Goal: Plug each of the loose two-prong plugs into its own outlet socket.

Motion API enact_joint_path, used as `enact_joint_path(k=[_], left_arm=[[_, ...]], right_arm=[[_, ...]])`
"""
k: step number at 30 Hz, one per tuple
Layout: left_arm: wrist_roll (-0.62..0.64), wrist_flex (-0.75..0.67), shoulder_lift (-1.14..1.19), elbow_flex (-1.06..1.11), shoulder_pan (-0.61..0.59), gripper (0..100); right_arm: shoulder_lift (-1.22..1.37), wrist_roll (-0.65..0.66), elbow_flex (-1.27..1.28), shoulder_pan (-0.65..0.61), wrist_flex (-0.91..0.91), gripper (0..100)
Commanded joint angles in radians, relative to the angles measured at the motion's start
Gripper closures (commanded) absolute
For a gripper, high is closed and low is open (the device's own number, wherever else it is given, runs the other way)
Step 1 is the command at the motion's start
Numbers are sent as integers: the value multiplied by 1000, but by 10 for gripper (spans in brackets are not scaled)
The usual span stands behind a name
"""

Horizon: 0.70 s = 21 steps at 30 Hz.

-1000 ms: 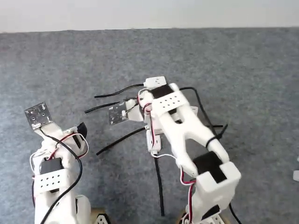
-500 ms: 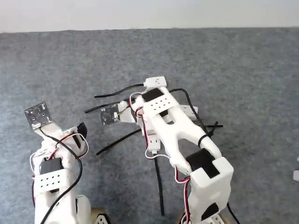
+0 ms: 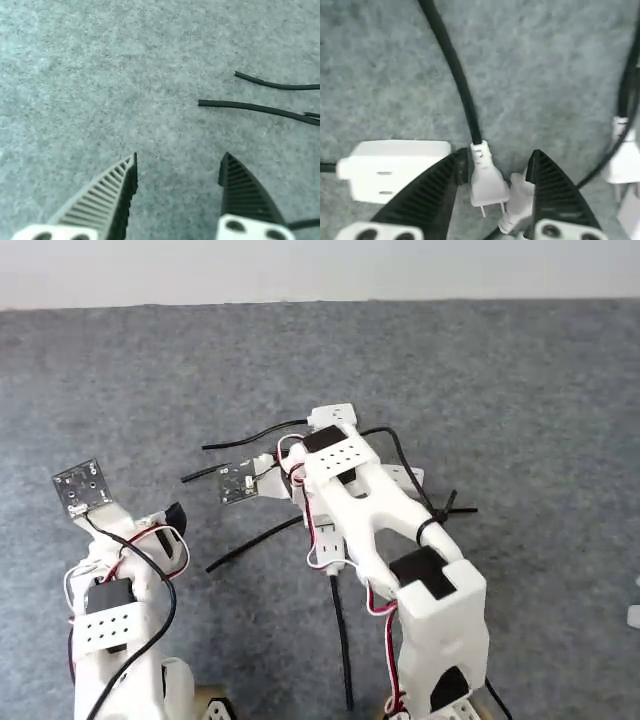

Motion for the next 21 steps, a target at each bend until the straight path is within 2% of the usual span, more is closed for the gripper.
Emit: enact_joint_path(k=[1, 5, 21], left_arm=[[-11, -28, -18, -7, -6, 750], [-11, -28, -18, -7, -6, 750], [-11, -28, -18, -5, -6, 750]], right_arm=[[-7, -6, -48, 27, 12, 801], [-12, 23, -52, 24, 65, 801], [-4, 32, -52, -24, 42, 801]])
